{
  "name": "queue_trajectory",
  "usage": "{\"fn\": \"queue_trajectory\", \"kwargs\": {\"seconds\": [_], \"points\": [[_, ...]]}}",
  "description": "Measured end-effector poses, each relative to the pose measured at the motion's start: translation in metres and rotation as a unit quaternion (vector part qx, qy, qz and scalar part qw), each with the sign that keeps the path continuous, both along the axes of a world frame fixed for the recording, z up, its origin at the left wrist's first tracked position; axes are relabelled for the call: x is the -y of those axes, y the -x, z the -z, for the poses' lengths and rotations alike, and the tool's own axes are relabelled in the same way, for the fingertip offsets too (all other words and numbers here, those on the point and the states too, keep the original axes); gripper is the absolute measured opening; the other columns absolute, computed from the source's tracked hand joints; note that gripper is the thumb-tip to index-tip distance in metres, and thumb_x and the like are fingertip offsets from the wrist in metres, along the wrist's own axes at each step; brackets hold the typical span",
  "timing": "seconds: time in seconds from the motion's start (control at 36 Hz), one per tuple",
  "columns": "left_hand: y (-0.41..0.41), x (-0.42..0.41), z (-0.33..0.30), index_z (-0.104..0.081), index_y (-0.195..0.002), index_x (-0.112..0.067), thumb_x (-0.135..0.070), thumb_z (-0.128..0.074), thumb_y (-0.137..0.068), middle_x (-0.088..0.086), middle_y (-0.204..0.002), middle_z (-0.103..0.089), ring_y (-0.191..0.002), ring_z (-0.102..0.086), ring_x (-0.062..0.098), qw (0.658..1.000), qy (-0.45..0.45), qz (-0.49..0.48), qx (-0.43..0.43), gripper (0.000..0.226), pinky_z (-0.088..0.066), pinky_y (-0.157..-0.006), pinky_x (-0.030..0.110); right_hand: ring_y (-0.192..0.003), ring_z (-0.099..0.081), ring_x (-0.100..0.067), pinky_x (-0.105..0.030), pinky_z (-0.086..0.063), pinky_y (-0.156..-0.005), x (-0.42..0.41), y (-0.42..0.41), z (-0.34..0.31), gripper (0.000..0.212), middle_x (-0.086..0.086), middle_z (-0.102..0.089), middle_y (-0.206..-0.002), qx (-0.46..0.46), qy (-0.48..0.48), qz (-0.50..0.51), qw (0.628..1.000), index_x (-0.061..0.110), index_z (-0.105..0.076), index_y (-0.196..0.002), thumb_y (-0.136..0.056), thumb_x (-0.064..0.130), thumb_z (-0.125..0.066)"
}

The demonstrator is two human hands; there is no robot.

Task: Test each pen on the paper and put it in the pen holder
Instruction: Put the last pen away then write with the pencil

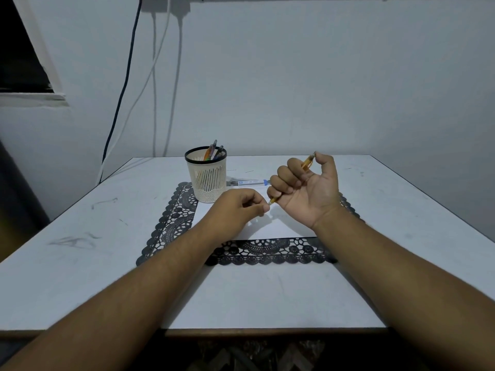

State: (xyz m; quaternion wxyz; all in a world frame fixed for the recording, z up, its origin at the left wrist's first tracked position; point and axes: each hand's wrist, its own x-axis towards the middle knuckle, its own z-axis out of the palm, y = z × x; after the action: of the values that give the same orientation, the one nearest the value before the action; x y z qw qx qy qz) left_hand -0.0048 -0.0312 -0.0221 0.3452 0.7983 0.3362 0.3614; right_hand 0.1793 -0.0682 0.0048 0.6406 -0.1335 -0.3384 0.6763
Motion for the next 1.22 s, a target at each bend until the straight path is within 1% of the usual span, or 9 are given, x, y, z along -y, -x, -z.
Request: {"fn": "queue_trajectory", "kwargs": {"seconds": [0.28, 0.47, 0.61, 0.69, 0.81, 0.86, 1.0, 1.14, 1.22], "points": [[0.003, 0.001, 0.001, -0.076, -0.088, -0.014, -0.013, -0.073, -0.093, -0.003, -0.078, -0.071, -0.070, -0.056, 0.008, 0.997, 0.051, 0.032, 0.043, 0.006, -0.045, -0.067, 0.023, -0.063, -0.020, -0.018, -0.035, -0.029, -0.064, 0.000, 0.002, 0.001, 0.058, 0.000, -0.018, -0.067, -0.044, 0.026, 0.014, 0.999, 0.020, -0.026, -0.069, -0.091, 0.070, -0.045], [0.005, -0.001, -0.005, -0.076, -0.092, -0.011, -0.009, -0.073, -0.092, -0.006, -0.079, -0.070, -0.070, -0.056, 0.006, 0.996, 0.047, 0.040, 0.059, 0.003, -0.044, -0.067, 0.017, -0.060, -0.034, -0.019, -0.035, -0.043, -0.069, 0.000, 0.002, -0.004, 0.048, -0.001, -0.029, -0.064, -0.056, 0.043, 0.031, 0.997, 0.017, -0.035, -0.066, -0.097, 0.050, -0.050], [0.006, -0.003, 0.000, -0.073, -0.089, -0.011, -0.012, -0.070, -0.095, -0.007, -0.075, -0.066, -0.068, -0.055, 0.006, 0.995, 0.030, 0.015, 0.089, 0.007, -0.043, -0.066, 0.020, -0.074, -0.056, -0.025, -0.041, -0.054, -0.078, -0.006, 0.003, 0.000, 0.041, -0.007, -0.054, -0.072, 0.061, 0.070, 0.058, 0.994, 0.015, -0.049, -0.065, -0.102, 0.032, -0.048], [0.011, -0.009, -0.003, -0.073, -0.088, -0.016, -0.017, -0.071, -0.095, -0.006, -0.077, -0.067, -0.071, -0.056, 0.008, 0.996, 0.016, -0.008, 0.089, 0.008, -0.045, -0.069, 0.026, -0.075, -0.058, -0.021, -0.034, -0.054, -0.066, -0.008, 0.003, -0.001, 0.042, -0.009, -0.067, -0.083, 0.212, 0.067, 0.101, 0.970, 0.014, -0.061, -0.076, -0.109, 0.032, -0.043], [0.020, -0.014, -0.004, -0.074, -0.088, -0.022, -0.020, -0.069, -0.096, -0.004, -0.080, -0.072, -0.072, -0.062, 0.017, 0.997, -0.024, -0.057, 0.042, 0.010, -0.048, -0.072, 0.031, -0.069, -0.065, -0.022, -0.031, -0.057, -0.060, -0.009, -0.006, -0.004, 0.037, -0.019, -0.074, -0.093, 0.209, 0.054, 0.139, 0.967, 0.007, -0.062, -0.088, -0.111, 0.029, -0.041], [0.027, -0.016, -0.003, -0.072, -0.086, -0.022, -0.021, -0.067, -0.097, 0.002, -0.082, -0.073, -0.077, -0.064, 0.025, 0.995, -0.048, -0.087, -0.006, 0.013, -0.047, -0.069, 0.030, -0.074, -0.071, -0.026, -0.033, -0.062, -0.067, -0.010, -0.017, -0.002, 0.028, -0.022, -0.075, -0.098, 0.201, 0.044, 0.156, 0.966, 0.005, -0.060, -0.090, -0.109, 0.019, -0.044], [0.043, -0.026, 0.004, -0.067, -0.076, -0.024, -0.023, -0.063, -0.097, -0.006, -0.079, -0.069, -0.078, -0.062, 0.014, 0.982, -0.049, -0.151, -0.107, 0.022, -0.046, -0.069, 0.032, -0.069, -0.062, -0.023, -0.029, -0.058, -0.064, -0.010, -0.031, 0.011, 0.020, -0.014, -0.069, -0.082, 0.351, 0.039, 0.166, 0.921, 0.002, -0.065, -0.088, -0.096, -0.012, -0.052], [0.050, -0.030, 0.007, -0.070, -0.078, -0.019, -0.023, -0.064, -0.097, -0.006, -0.084, -0.071, -0.086, -0.065, 0.014, 0.977, -0.009, -0.159, -0.143, 0.021, -0.048, -0.073, 0.029, -0.078, -0.067, -0.028, -0.041, -0.061, -0.084, -0.010, -0.018, 0.023, 0.023, -0.023, -0.067, -0.086, 0.392, 0.047, 0.104, 0.913, 0.000, -0.070, -0.080, -0.090, -0.018, -0.059], [0.048, -0.031, 0.006, -0.071, -0.078, -0.020, -0.023, -0.064, -0.097, -0.006, -0.087, -0.072, -0.087, -0.065, 0.015, 0.975, -0.009, -0.161, -0.151, 0.020, -0.052, -0.080, 0.033, -0.072, -0.066, -0.027, -0.036, -0.060, -0.076, -0.008, -0.011, 0.028, 0.022, -0.022, -0.065, -0.079, 0.442, 0.036, 0.092, 0.892, 0.000, -0.064, -0.080, -0.088, -0.019, -0.060]]}}
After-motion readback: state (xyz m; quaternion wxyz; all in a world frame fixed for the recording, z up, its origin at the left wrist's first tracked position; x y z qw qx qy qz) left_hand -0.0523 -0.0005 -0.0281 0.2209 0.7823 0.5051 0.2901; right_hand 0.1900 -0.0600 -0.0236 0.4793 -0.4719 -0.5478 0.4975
